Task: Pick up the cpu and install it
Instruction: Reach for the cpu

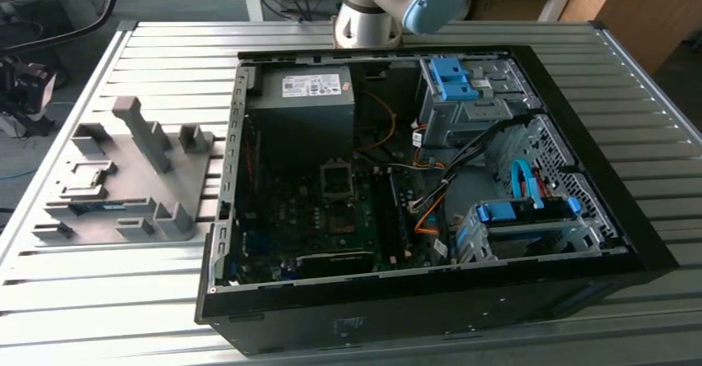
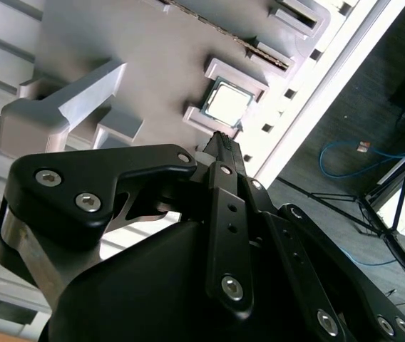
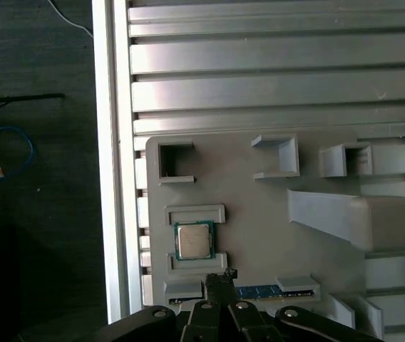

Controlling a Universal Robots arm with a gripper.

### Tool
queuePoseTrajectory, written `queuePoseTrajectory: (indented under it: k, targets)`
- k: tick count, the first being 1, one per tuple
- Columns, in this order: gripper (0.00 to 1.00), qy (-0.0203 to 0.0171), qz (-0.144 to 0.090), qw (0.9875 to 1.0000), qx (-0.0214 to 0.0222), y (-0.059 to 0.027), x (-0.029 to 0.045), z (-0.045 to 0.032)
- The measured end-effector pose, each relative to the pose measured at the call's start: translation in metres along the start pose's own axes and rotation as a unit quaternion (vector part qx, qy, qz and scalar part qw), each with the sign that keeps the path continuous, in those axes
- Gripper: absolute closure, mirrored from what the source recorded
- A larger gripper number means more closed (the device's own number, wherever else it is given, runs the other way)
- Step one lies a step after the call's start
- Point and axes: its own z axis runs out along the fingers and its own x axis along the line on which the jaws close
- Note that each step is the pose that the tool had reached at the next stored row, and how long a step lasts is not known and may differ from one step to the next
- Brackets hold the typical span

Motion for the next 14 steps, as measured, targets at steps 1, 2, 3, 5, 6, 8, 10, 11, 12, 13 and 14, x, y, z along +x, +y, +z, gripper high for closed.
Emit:
queuePoseTrajectory:
  k: [1,2,3,5,6,8,10,11,12,13,14]
  targets:
    - [0.9,0.0,0.0,1.0,0.0,0.0,0.0002,0.0005]
    - [0.9,0.0,0.0,1.0,0.0001,0.0,0.0003,0.0009]
    - [0.9,0.0,0.0,1.0,0.0002,-0.0001,0.0006,0.0014]
    - [0.9,0.0,0.0,1.0,0.0003,-0.0001,0.001,0.0023]
    - [0.9,-0.0001,0.0,1.0,0.0003,-0.0002,0.0012,0.0028]
    - [0.9,0.0,0.0,1.0,0.0005,-0.0002,0.0016,0.0035]
    - [0.9,-0.0001,0.0,1.0,0.0006,-0.0003,0.002,0.0044]
    - [0.9,-0.0001,0.0,1.0,0.0006,-0.0003,0.0022,0.0048]
    - [0.9,-0.0001,0.0,1.0,0.0007,-0.0003,0.0023,0.0052]
    - [0.9,-0.0001,0.0,1.0,0.0008,-0.0004,0.0025,0.0055]
    - [0.9,-0.0001,0.0,1.0,0.0009,-0.0004,0.0026,0.0058]
